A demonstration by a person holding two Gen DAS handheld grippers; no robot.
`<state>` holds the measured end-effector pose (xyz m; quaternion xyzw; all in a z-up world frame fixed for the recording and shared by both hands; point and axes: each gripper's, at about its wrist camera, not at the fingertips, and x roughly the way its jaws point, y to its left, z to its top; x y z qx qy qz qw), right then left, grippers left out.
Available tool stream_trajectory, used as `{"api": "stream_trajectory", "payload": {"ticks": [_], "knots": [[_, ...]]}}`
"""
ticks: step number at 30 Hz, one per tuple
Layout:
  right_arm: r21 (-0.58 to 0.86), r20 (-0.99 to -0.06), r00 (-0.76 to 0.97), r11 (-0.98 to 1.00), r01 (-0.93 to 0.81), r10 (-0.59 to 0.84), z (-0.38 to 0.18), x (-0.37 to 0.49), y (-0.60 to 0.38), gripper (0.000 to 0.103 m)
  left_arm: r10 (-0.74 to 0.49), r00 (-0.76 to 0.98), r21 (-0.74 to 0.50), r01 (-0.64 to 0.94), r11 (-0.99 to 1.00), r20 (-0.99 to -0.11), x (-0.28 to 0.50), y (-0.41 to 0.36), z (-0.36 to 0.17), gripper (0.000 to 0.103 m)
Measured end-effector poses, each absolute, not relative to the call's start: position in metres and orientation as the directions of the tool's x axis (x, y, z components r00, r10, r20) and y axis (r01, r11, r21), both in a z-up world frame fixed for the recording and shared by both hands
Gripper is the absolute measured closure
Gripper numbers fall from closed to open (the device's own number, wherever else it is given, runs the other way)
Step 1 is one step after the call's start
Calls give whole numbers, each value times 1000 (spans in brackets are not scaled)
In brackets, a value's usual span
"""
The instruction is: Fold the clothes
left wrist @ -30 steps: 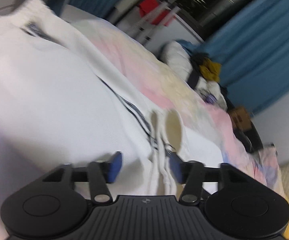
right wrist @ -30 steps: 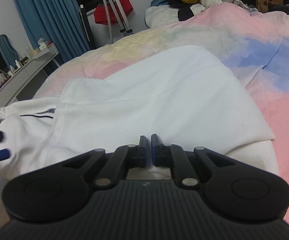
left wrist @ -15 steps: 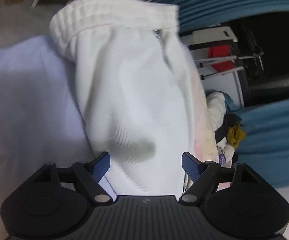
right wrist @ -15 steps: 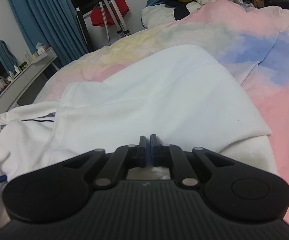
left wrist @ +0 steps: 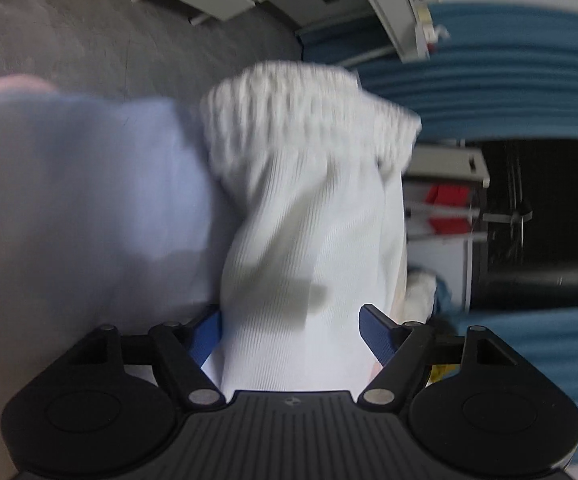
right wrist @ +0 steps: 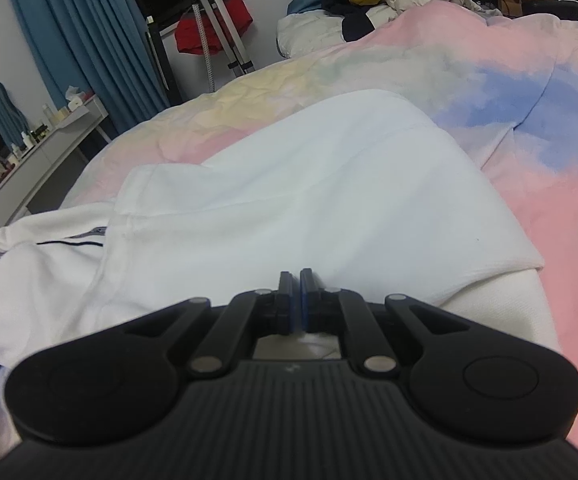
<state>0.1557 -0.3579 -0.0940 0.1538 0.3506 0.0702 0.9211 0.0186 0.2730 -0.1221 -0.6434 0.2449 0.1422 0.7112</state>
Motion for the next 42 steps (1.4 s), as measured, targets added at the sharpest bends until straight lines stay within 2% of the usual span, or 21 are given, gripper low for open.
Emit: {"api": "stream_trajectory", "payload": {"ticks": [5,10,11,14,15,22,26,31,35,38,40,42], "knots": [[280,-606,765,959,-51,218,-90,154,-349,94,-5,864,-845,-490,215,-503,27,293,-113,43],[233,-608,764,969,-87,215,-92,154,-341,95,14,862,-821,-487,297,-506,42,306,-107,44],[226,-609,764,970,-90,213,-92,154,-341,95,26,858,-804,-491,336,-513,46,304,-103,49],[233,-611,762,969,-87,215,-93,155,-341,95,64,864,-756,-470,455,-499,59,289,-81,81],[242,-612,760,967,-84,220,-93,156,-342,94,77,872,-740,-454,496,-483,62,283,-73,84],[322,-615,746,945,-57,255,-88,159,-355,94,121,953,-564,-263,783,-276,64,192,13,87],[403,-597,758,915,-2,264,-79,155,-380,94,69,983,-462,-141,876,-170,86,101,65,87],[444,-564,796,894,65,222,-65,151,-412,94,-15,997,-364,-12,931,-73,111,-12,104,87],[503,-528,825,857,112,202,-53,147,-441,94,-97,994,-296,75,952,-59,123,-98,110,87],[543,-512,840,825,158,177,-49,146,-466,94,-154,984,-216,132,967,-87,129,-162,89,87],[577,-505,846,796,185,169,-49,145,-482,94,-198,971,-171,174,970,-135,135,-203,65,86],[607,-497,852,768,207,163,-50,143,-495,94,-243,943,-91,228,970,-229,140,-246,31,86]]}}
